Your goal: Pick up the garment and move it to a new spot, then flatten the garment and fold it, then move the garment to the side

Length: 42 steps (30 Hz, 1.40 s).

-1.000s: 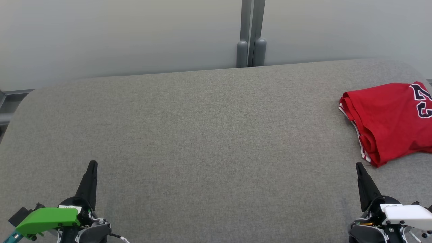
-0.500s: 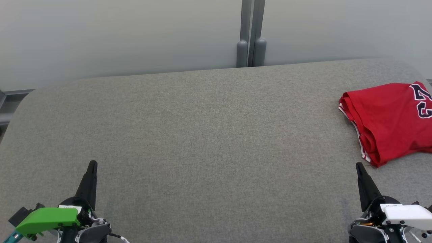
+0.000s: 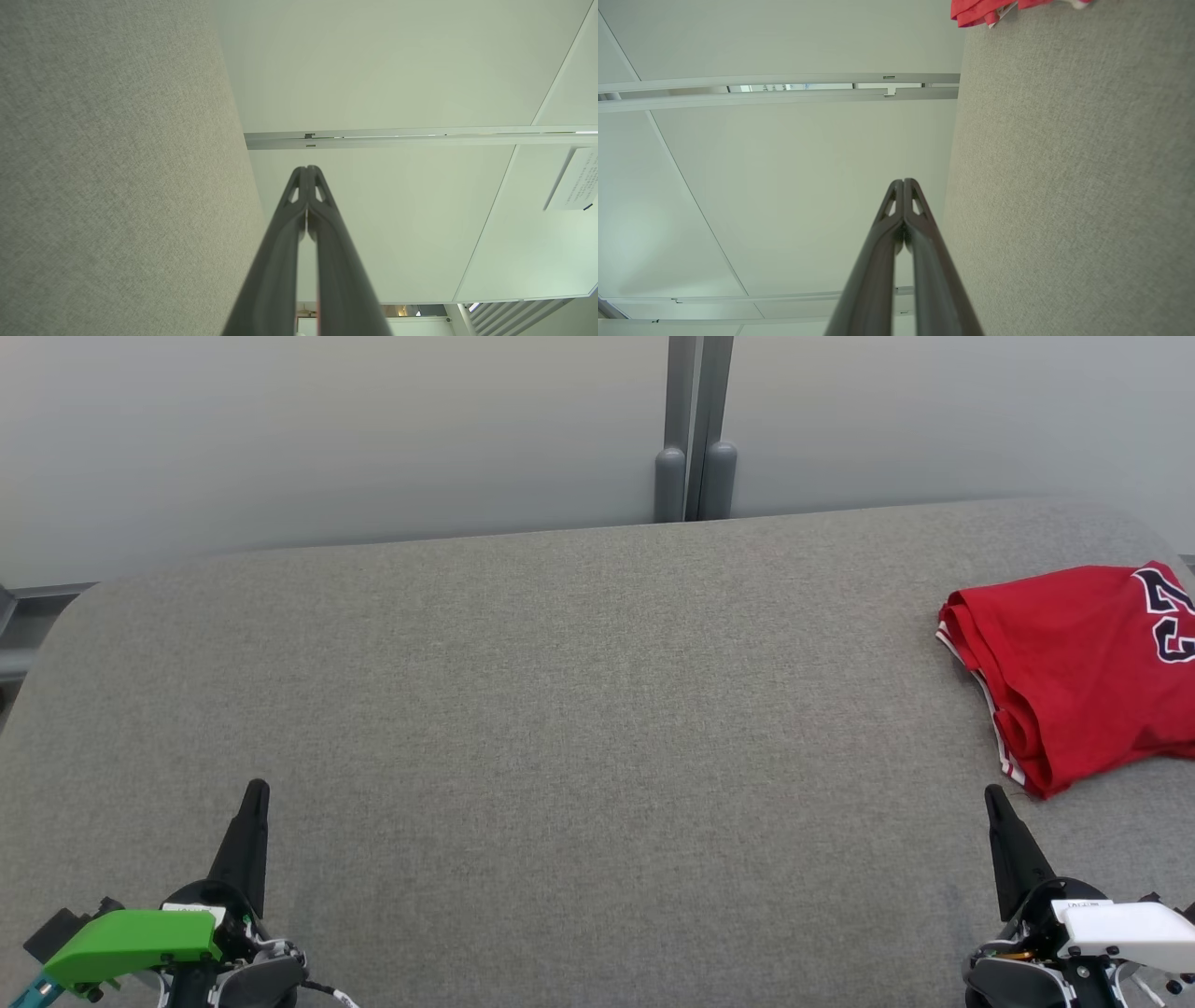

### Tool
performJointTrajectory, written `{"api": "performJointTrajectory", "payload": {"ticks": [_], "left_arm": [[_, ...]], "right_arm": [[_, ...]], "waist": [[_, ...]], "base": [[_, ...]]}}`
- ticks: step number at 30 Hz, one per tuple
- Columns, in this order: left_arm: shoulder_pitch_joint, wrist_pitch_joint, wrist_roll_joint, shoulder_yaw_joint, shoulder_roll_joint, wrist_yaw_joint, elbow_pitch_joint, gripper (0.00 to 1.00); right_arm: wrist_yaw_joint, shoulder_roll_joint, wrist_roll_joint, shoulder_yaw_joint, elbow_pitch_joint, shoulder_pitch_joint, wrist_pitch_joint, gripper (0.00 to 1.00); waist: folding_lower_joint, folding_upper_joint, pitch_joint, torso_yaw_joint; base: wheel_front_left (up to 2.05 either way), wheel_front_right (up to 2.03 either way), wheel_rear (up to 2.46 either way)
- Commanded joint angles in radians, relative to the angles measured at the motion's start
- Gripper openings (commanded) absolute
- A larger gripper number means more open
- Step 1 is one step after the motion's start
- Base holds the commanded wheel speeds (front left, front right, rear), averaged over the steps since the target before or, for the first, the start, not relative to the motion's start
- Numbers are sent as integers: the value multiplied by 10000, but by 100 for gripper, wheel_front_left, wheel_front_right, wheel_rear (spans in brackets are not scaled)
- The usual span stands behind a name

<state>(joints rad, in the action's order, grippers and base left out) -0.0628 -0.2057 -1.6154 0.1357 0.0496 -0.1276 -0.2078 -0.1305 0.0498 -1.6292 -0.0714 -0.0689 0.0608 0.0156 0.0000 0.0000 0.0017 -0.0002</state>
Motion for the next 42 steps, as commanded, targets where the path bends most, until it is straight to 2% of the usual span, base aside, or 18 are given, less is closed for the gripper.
{"api": "performJointTrajectory", "payload": {"ticks": [1,42], "left_arm": [[-127,-22,-2,33,4,-61,22,0],[-127,-21,-3,33,6,-61,21,0]], "right_arm": [[-4,19,-13,-21,42,122,23,0],[-4,16,-10,-22,41,122,27,0]], "waist": [[0,0,0,0],[0,0,0,0]], "base": [[0,0,0],[0,0,0]]}}
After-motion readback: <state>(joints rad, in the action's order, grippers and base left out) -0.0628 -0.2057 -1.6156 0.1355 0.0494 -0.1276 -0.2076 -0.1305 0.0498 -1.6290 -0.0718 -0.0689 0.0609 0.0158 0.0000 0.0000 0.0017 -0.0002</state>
